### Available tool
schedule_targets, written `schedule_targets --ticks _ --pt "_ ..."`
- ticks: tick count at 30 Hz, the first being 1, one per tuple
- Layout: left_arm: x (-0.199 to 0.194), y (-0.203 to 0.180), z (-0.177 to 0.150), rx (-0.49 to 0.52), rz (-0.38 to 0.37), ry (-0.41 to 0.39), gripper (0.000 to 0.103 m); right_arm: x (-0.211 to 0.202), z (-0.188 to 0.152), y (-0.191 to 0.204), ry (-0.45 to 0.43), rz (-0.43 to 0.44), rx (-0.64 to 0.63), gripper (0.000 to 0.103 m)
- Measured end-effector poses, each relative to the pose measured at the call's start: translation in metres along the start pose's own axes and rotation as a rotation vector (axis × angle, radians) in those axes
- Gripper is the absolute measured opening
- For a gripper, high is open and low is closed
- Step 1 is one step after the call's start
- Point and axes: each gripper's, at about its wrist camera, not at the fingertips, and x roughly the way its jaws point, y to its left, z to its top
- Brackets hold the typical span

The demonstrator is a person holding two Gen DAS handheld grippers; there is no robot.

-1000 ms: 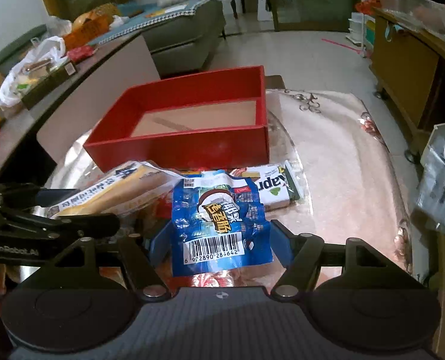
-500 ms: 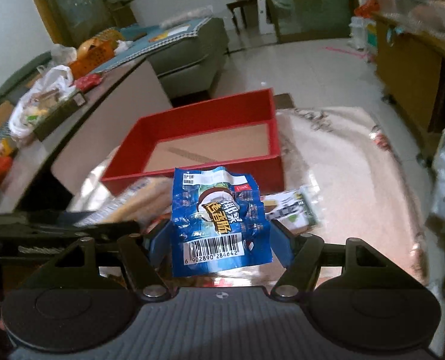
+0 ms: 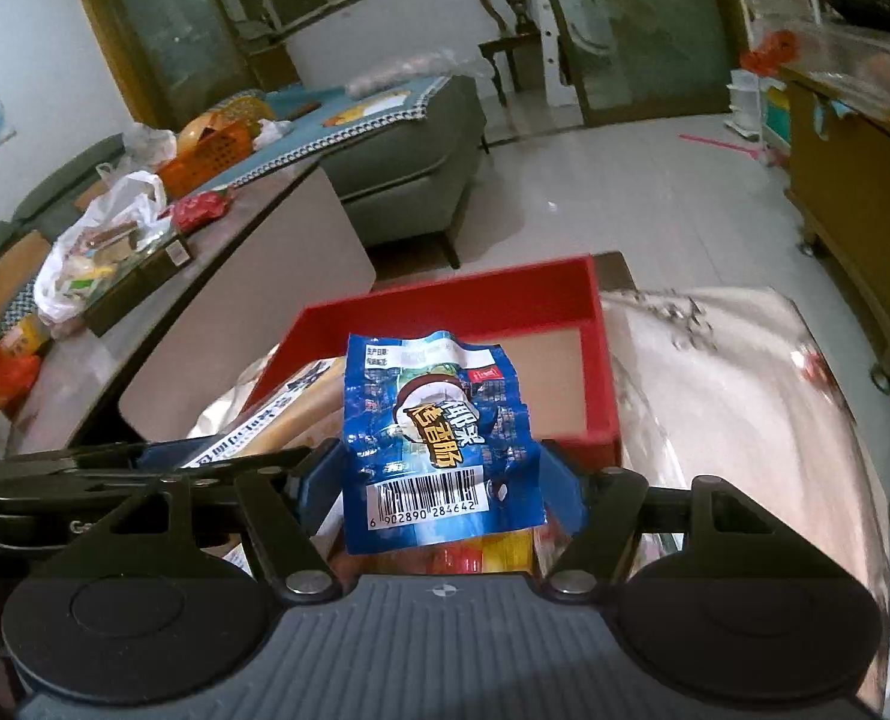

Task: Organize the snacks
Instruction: 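Carry the bread bag into the red box with left tool while right tool carries the blue packet there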

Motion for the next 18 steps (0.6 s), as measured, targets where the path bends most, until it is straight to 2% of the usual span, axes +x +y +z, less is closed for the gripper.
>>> schedule_targets --ticks 6,11,18 --pt "0.041 0.015 0.019 -0.011 0.075 -0.022 0.073 0.043 0.026 -0.003 0.008 -0.025 -0.022 0.075" --pt "0.076 0.032 0.026 -0.047 0.137 -0.004 0.073 0.080 0.035 -0.012 0.027 -0.069 -0.048 0.075" --pt "0.108 0.038 0.021 -0.045 0.201 0.033 0.073 0.111 0.034 -0.021 0.047 -0.109 -0.085 0.075"
